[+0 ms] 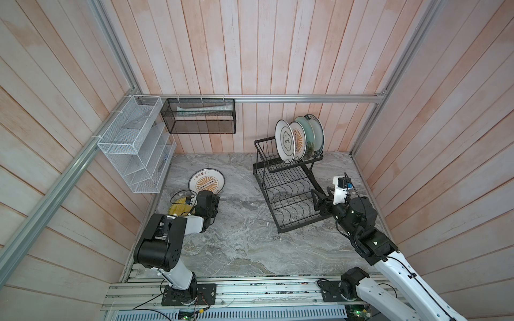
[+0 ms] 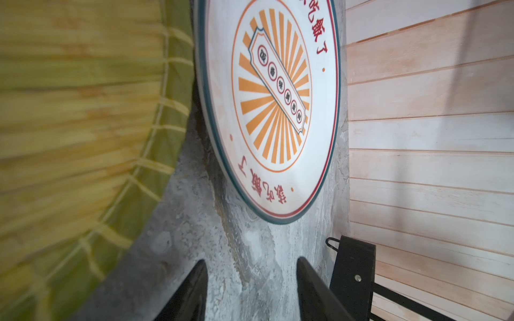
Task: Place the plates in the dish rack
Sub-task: 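Lower the left gripper to the sunburst plate's rim beside the bamboo mat, then grasp the sunburst plate's rim with the left gripper and tilt it up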
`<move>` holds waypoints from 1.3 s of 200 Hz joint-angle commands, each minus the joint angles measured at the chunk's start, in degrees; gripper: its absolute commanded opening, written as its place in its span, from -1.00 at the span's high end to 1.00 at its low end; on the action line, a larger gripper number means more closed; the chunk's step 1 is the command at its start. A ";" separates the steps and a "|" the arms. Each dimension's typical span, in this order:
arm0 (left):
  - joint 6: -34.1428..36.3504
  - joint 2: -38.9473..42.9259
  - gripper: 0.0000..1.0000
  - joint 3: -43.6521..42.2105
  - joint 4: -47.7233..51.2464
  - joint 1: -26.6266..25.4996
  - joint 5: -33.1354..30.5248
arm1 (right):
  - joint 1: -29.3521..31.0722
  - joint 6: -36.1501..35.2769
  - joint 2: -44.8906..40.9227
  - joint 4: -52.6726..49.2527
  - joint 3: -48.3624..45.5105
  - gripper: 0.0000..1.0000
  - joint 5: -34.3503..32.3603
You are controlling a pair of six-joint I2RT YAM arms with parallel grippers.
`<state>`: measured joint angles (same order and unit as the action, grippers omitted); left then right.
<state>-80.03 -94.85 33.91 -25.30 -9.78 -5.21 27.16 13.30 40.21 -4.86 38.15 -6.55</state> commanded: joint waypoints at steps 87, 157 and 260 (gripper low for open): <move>-2.77 -7.58 -0.04 5.55 1.04 2.46 0.92 | -0.44 -0.03 -3.82 0.03 -1.35 -0.44 -2.27; -0.30 -9.65 0.01 10.00 4.85 3.28 2.31 | -0.61 -0.13 -3.95 0.17 -1.67 -0.44 -2.55; 0.00 -11.94 0.29 10.65 4.13 3.89 4.60 | -0.70 0.76 -5.22 -0.24 -1.94 -0.44 -2.00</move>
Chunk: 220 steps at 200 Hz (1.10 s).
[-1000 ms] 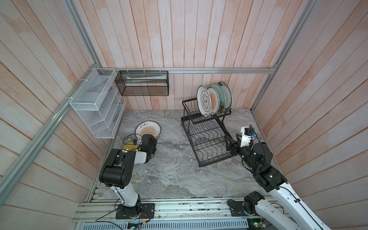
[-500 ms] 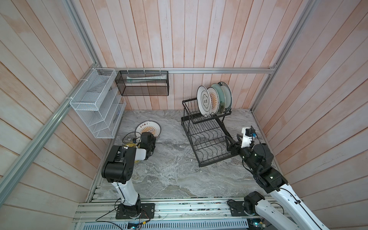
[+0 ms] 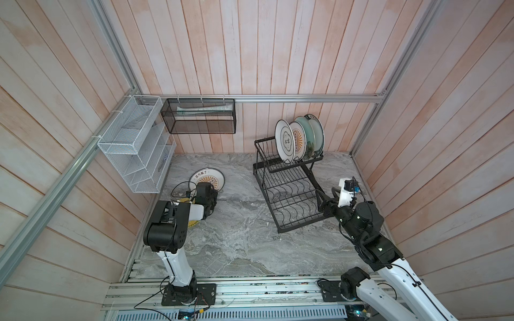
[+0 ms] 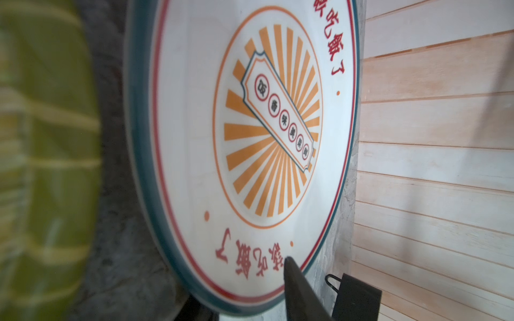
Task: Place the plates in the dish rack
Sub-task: 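Grasp the sunburst plate's rim with the left gripper and tilt it up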
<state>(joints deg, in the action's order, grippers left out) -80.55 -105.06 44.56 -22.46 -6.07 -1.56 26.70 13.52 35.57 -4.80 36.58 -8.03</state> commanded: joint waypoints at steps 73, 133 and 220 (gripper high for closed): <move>1.29 -1.49 0.53 -0.31 0.31 0.18 1.65 | -0.24 0.80 -1.10 -0.69 -0.09 -0.44 -0.37; 1.90 -1.24 0.56 -0.13 0.04 0.18 2.09 | -0.29 0.81 -1.05 -0.72 0.15 -0.45 -0.17; 5.69 1.03 0.71 1.10 2.55 0.18 2.09 | -0.19 0.89 -1.03 -1.24 0.78 -0.44 0.14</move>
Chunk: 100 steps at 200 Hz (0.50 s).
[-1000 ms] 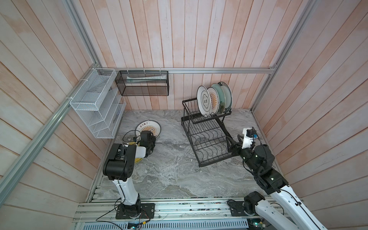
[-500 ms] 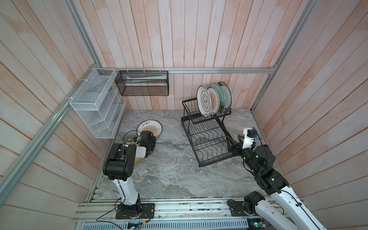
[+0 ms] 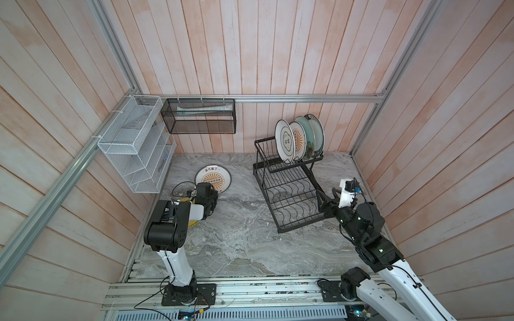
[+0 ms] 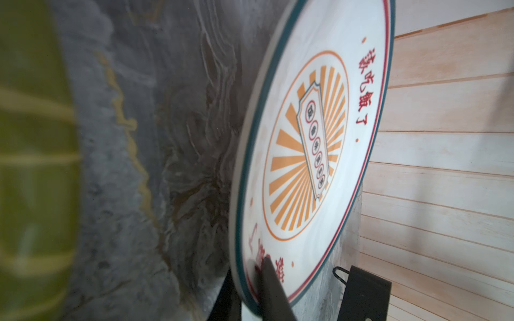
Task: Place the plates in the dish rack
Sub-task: 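Grasp the sunburst plate's rim with the left gripper and tilt it up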
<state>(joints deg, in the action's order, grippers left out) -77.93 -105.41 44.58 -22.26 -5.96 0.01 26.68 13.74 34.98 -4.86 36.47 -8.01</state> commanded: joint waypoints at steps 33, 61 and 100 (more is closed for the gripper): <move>5.01 3.13 0.78 0.69 3.08 0.07 0.76 | -0.22 1.03 -0.39 -1.61 1.30 -0.44 0.29; 7.25 4.78 0.86 -0.08 3.89 0.02 0.87 | -0.27 1.42 -0.43 -2.38 1.92 -0.44 1.00; 8.66 6.37 0.95 -1.46 3.57 0.07 2.11 | -0.25 2.07 -0.75 -3.04 2.20 -0.44 1.51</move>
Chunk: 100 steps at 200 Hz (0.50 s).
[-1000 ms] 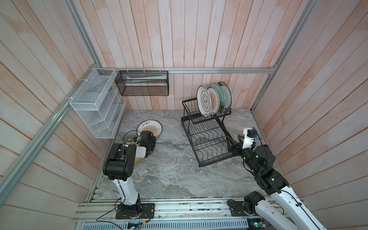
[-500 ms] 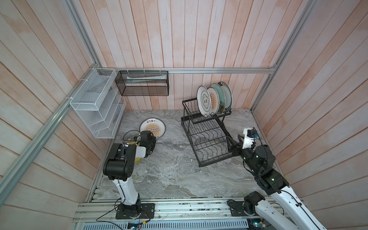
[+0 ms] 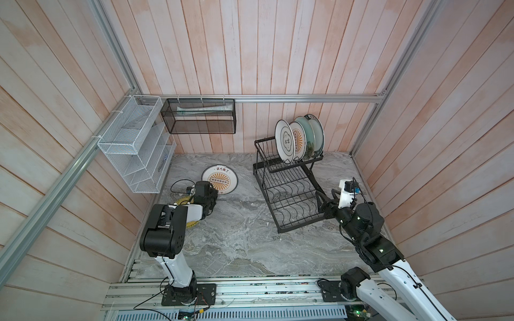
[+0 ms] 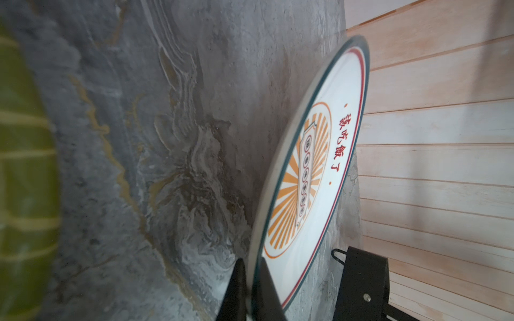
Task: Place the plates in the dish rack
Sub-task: 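Grasp the sunburst plate's rim with the left gripper and tilt it up, then lift the sunburst plate upright with the left gripper toward the right gripper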
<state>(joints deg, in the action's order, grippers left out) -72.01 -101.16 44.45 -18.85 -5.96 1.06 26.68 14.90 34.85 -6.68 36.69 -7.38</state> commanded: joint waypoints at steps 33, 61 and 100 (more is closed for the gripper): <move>3.40 3.97 1.00 -3.41 -1.17 0.07 2.49 | -0.22 1.29 -0.72 -1.98 2.37 -0.44 1.07; 5.53 5.93 1.00 -3.69 -0.15 0.02 2.89 | -0.22 1.54 -0.56 -2.18 2.63 -0.44 1.39; 6.50 8.73 1.00 -4.42 -0.46 0.10 4.56 | -0.22 1.63 -0.04 -2.93 3.57 -0.44 1.92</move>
<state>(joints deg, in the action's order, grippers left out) -67.75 -95.42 40.64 -17.34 -5.96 3.66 26.68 15.97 34.81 -8.05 38.02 -6.22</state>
